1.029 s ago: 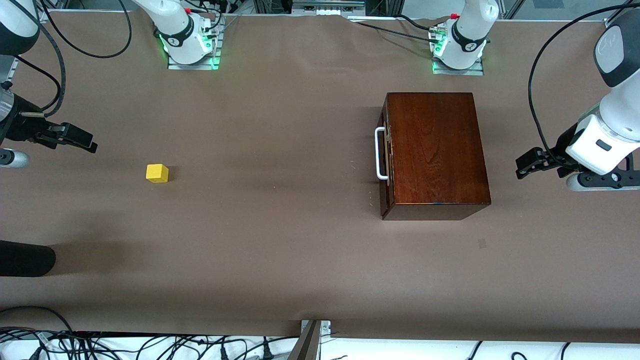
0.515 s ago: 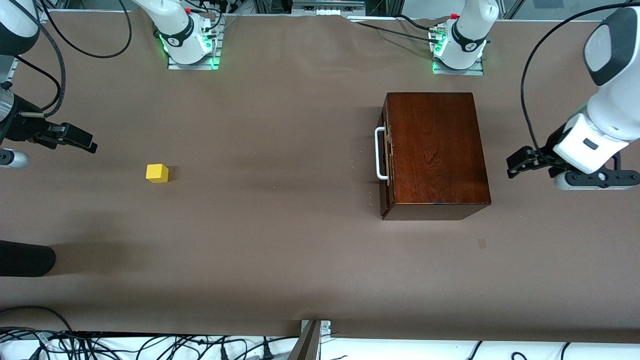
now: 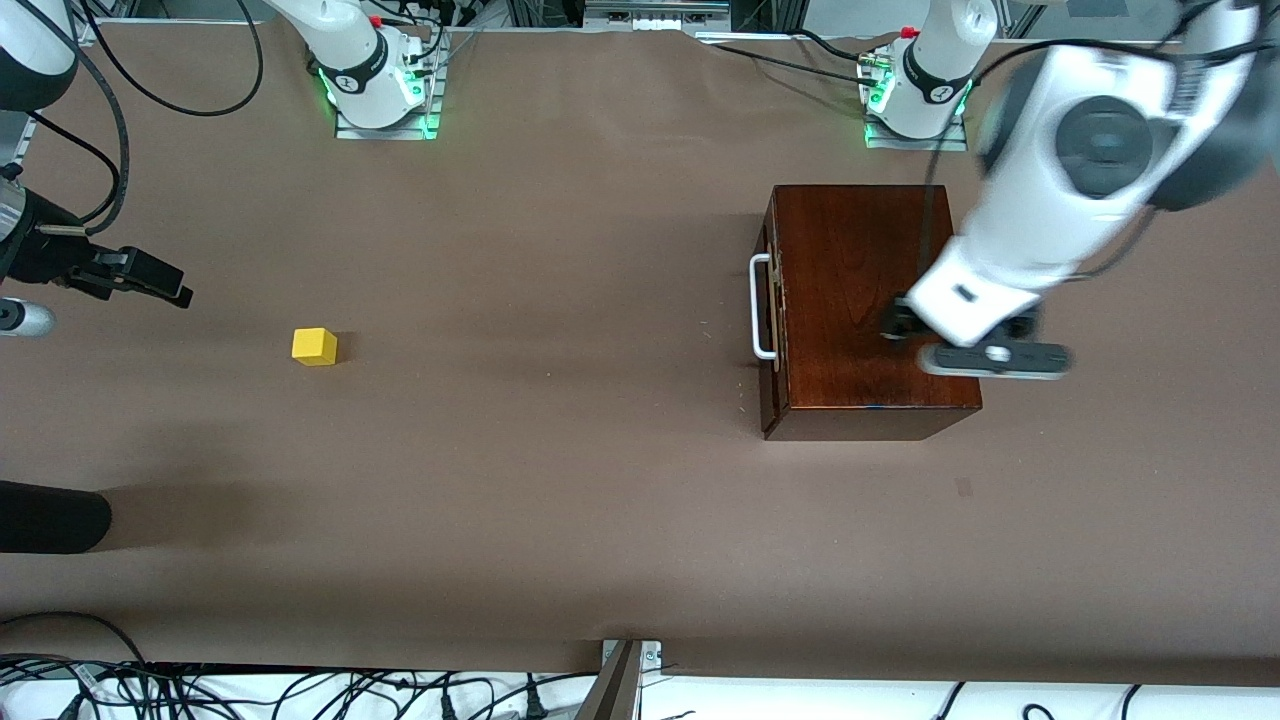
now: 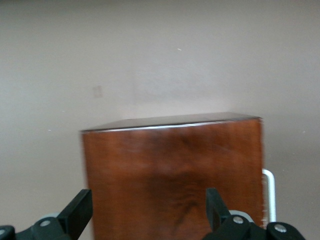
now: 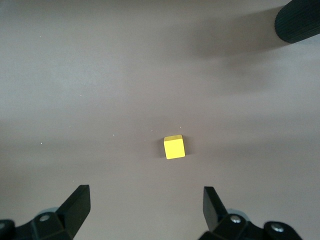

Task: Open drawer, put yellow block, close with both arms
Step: 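Reach the left gripper over the box to the drawer handle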

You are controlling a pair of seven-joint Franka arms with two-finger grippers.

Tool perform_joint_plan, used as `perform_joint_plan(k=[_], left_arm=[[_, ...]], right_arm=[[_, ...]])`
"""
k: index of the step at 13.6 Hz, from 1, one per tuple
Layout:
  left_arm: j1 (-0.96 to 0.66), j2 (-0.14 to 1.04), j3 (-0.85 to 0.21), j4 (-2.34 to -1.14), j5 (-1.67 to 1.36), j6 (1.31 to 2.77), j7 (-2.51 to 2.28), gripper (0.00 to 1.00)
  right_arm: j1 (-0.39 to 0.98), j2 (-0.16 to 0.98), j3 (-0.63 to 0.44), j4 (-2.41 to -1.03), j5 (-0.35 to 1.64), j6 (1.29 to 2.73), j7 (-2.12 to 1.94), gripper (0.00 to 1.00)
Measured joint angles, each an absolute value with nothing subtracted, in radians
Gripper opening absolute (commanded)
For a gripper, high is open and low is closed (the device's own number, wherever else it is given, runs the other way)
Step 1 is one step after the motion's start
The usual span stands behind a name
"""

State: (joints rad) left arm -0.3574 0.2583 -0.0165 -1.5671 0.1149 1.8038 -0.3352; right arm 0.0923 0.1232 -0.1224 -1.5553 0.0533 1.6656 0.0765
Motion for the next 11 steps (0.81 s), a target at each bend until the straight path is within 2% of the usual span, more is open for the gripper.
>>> perform_joint_plan(k=[11], left_arm=[[-0.662,0.486,-0.017,-1.532,0.183,1.822,-0.628,1.00]], right_arm=[[0.093,0.127,-0.122,-1.556,0.053,1.664,0.076,1.00]])
